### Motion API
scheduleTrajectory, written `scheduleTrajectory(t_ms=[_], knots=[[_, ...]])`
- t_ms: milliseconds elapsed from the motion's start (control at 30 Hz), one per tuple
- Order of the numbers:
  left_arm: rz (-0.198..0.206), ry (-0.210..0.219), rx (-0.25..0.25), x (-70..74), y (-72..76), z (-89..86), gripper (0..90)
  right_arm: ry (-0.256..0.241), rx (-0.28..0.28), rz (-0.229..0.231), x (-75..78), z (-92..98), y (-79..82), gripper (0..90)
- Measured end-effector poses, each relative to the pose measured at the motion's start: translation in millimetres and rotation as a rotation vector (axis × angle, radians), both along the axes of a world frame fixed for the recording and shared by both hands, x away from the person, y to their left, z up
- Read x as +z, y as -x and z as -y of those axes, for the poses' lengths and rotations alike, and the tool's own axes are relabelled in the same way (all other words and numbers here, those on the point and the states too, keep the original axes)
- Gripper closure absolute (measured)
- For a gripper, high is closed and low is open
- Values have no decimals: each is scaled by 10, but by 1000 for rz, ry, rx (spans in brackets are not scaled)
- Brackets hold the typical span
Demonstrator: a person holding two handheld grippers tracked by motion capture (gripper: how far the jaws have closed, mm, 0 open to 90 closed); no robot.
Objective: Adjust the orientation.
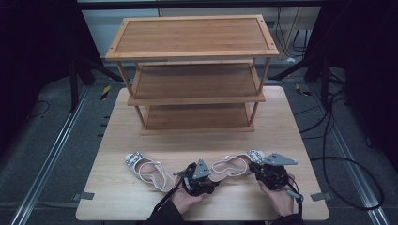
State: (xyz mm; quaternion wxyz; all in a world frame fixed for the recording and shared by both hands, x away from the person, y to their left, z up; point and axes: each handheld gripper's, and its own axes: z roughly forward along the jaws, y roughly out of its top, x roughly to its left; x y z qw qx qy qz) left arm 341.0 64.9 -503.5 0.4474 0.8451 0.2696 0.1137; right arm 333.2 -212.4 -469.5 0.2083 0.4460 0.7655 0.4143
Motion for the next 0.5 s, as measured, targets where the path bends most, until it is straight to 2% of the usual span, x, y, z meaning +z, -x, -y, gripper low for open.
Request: scheduleTrajectory(t_ms=[100,200,300,367,500], knots=[[5,14,2,67,21,-25,379,-43,-40,41,69,112,-23,771],[7,46,-2,119,36,-36,294,-60,-78,72,104,200,-59,686],[27,59,-18,179,46,-29,257,-68,-116,104,121,256,-110,595],[53,50,-22,197,32,8,233,-68,-138,112,123,286,-149,530],[52,40,-26,182,-23,75,228,-74,-168,115,110,326,-190,462]])
